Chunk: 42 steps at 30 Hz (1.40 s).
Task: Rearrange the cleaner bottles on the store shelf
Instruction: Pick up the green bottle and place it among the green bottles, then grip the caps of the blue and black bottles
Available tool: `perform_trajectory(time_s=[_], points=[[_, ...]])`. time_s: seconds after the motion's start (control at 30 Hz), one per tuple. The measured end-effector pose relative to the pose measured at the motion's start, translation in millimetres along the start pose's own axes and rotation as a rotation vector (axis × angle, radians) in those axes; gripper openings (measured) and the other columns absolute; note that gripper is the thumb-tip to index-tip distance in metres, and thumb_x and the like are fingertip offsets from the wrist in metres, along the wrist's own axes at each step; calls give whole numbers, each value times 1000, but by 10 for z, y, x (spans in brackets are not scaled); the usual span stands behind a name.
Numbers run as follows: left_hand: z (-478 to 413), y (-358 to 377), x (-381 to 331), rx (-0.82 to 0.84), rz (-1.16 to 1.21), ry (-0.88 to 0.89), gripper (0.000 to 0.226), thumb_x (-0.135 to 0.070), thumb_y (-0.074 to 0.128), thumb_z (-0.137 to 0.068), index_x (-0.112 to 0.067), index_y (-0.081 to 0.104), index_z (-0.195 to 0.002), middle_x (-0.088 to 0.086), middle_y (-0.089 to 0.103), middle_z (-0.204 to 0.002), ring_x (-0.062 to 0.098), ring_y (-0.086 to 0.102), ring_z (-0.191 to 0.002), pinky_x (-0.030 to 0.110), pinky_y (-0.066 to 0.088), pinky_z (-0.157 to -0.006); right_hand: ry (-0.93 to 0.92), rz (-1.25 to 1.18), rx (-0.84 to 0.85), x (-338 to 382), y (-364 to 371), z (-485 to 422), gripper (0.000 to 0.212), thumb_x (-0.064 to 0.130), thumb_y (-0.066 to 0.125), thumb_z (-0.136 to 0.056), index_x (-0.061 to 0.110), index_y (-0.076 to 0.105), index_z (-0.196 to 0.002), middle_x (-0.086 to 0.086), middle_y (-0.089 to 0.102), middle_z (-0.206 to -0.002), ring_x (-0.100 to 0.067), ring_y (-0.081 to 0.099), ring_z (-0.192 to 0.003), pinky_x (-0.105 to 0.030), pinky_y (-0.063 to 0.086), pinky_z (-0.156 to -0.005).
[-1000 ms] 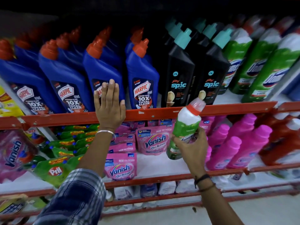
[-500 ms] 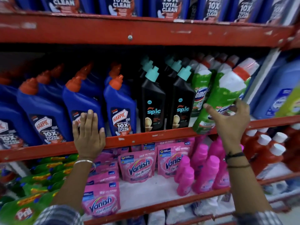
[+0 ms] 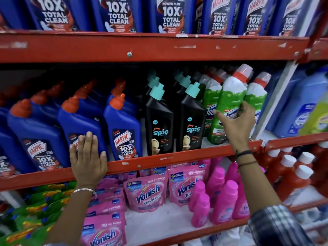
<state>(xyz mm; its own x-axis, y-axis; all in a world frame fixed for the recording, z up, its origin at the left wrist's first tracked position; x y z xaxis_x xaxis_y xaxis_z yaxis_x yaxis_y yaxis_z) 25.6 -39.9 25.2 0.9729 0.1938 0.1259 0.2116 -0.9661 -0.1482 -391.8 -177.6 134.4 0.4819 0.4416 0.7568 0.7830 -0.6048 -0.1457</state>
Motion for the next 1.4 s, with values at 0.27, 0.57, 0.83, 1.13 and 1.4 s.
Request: perform_trajectory(time_s=[0.27,0.57,0.83,1.13,1.4], points=[[4,12,-4,-2,0,0,57,-27,34,-98,-4,23,-149,3,12,-160,21,11,-147,43,7,-120,10,97,46,-134,97,9,87,40,83,-67,-1,44,-134,-18,50,-128,-29,48,-117,-38,42,-98],[-1,2,-11,0,-7,8,58,-26,35,-97,-3,23,-148,4,12,-160,23,11,-147,43,7,-120,14,128,34,-219,86,15,88,44,82,-67,0,44,-133,-17,51,-126,-29,49,-115,-39,44,-94],[-2,-10,-4,13,-18,-10,57,-26,34,-98,-2,23,-148,3,11,-160,22,10,-147,43,7,-120,-18,137,15,-230,78,102,85,50,77,-70,1,44,-131,-17,51,-125,-29,49,-116,-38,44,-94],[-174,-268,-76,77,59,-124,48,-27,33,-100,-3,40,-140,7,28,-152,17,14,-146,45,3,-118,-103,-95,-90,175,-77,407,61,29,71,-84,4,42,-131,-17,45,-129,-27,48,-119,-37,43,-103],[-1479,-535,-236,168,629,-226,24,-12,53,-95,0,60,-115,13,58,-114,14,51,-108,12,35,-97,-108,-433,533,1259,519,654,46,19,70,-85,6,52,-126,-11,63,-120,-16,61,-109,-22,49,-92]])
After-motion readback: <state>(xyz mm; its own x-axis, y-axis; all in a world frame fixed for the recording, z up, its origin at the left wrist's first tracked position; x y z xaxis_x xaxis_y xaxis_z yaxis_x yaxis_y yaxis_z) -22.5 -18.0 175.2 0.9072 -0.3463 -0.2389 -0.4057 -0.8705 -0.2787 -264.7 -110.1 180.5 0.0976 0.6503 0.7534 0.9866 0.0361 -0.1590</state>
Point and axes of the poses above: each hand's wrist, its own z-axis away from the middle knuckle, its own y-axis out of the palm, x = y × z, the point moved 6 cm from there along -z, towards the middle knuckle
